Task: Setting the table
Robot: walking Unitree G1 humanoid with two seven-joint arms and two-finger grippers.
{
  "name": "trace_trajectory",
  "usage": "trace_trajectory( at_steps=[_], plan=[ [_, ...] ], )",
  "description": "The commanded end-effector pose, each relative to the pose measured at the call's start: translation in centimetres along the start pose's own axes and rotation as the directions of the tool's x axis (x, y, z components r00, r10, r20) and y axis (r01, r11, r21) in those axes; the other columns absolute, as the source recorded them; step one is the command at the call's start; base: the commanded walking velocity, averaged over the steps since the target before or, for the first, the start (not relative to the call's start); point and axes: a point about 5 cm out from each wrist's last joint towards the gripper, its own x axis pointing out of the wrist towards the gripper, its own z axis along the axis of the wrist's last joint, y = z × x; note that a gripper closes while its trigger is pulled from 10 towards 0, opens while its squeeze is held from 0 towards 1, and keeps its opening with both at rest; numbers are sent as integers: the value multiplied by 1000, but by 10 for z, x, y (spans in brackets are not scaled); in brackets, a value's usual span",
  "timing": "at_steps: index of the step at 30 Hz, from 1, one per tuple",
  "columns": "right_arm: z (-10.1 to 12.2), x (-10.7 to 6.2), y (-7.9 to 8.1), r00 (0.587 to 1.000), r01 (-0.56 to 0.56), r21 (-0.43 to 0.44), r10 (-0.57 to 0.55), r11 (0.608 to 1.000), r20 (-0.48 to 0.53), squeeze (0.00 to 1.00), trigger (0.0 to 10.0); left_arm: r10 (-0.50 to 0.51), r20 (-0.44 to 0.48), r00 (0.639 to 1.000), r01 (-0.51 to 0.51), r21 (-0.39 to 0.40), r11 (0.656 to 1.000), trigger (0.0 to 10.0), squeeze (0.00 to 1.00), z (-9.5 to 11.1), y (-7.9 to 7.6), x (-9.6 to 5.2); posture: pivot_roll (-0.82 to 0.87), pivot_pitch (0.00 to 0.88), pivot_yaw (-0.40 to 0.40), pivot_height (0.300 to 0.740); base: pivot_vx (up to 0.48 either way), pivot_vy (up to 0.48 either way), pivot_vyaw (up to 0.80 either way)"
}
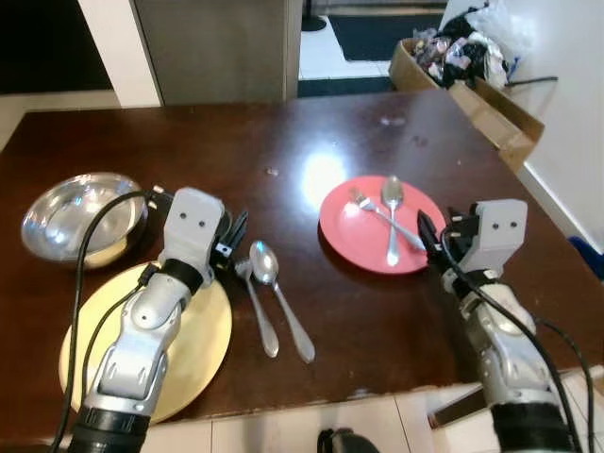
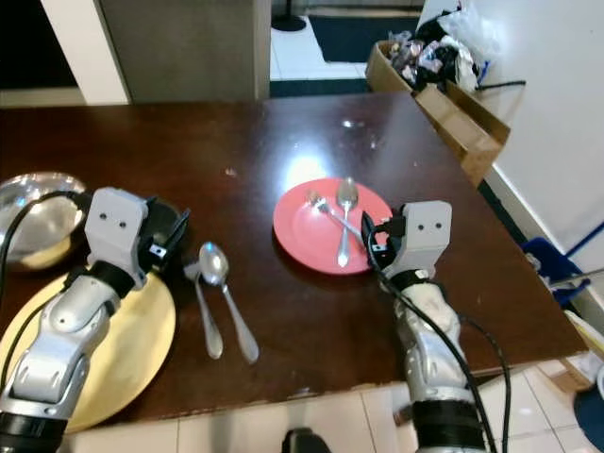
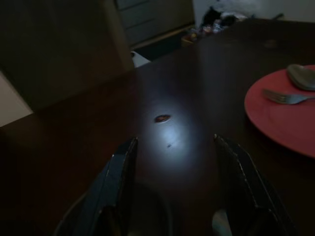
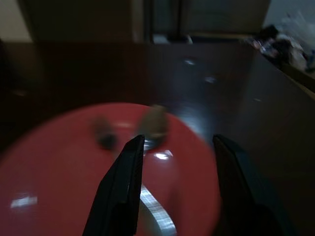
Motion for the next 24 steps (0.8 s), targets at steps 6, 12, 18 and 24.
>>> trace_trajectory(
  at_steps=[6, 12, 18, 24],
  plan=[
    [-6, 6, -7, 983, -133, 44, 138, 990, -122, 0, 10000, -84, -19, 996, 84, 39, 996, 10000, 0, 2, 1, -14, -76, 36, 48, 740, 0, 0, 0],
    [-2, 4, -11, 946, -241, 92, 255, 966, -202, 0, 10000, -250, -45, 967, 253, 85, 964, 10000, 0, 9, 1, -27, -71, 44, 41, 740, 0, 0, 0],
    [-5, 2, -17, 925, -280, 109, 299, 954, -235, 0, 10000, -289, -44, 956, 292, 101, 951, 10000, 0, 16, 2, -30, -68, 53, 45, 740, 0, 0, 0],
    [-13, 9, -11, 880, -357, 188, 397, 915, -263, 0, 10000, -286, -45, 957, 289, 108, 951, 10000, 0, 23, 8, -27, -48, 92, 60, 740, 0, 0, 0]
  ],
)
